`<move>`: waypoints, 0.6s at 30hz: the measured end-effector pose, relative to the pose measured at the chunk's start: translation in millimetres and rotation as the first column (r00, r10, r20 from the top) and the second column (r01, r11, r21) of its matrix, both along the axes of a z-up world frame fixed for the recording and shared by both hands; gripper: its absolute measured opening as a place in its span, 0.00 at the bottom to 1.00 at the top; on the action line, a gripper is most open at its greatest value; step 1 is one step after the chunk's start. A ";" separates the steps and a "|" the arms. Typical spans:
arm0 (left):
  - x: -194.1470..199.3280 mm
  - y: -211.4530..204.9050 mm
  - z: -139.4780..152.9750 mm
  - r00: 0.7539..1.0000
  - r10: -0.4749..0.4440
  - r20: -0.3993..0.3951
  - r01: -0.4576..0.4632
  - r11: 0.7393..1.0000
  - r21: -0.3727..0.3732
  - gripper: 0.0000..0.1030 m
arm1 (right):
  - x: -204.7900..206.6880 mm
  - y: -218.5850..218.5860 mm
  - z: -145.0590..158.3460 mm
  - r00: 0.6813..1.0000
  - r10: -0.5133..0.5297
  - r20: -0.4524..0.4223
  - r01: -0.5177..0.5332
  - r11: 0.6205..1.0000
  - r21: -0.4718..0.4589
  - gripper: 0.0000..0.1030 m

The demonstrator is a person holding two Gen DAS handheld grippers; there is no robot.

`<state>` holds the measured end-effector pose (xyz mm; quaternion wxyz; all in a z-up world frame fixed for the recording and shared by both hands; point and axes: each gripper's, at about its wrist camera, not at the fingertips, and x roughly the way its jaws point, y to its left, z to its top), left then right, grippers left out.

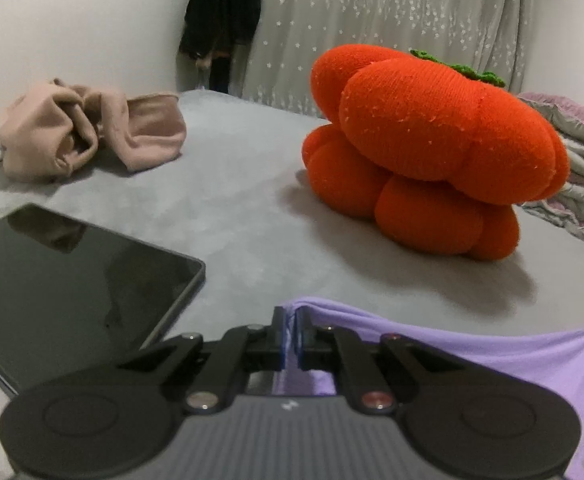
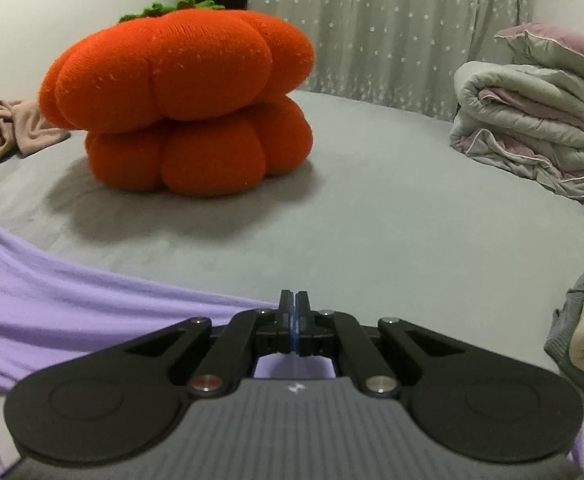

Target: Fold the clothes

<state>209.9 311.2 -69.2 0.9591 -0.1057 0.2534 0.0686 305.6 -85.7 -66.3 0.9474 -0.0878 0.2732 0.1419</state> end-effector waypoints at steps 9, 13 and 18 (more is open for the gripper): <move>17.3 -12.8 -13.6 0.996 0.013 -0.089 -0.002 0.993 0.120 0.10 | 28.1 4.5 -29.3 0.998 -0.033 -0.060 0.031 0.999 -0.035 0.00; 15.4 -18.6 -8.4 0.994 0.016 -0.108 -0.001 0.990 0.138 0.26 | 27.2 7.3 -28.7 0.997 -0.043 -0.066 0.040 0.998 -0.047 0.04; 6.4 -29.1 2.7 0.994 0.017 -0.106 -0.003 0.991 0.131 0.49 | 13.7 0.7 -13.6 0.994 -0.056 -0.096 0.056 0.998 -0.007 0.12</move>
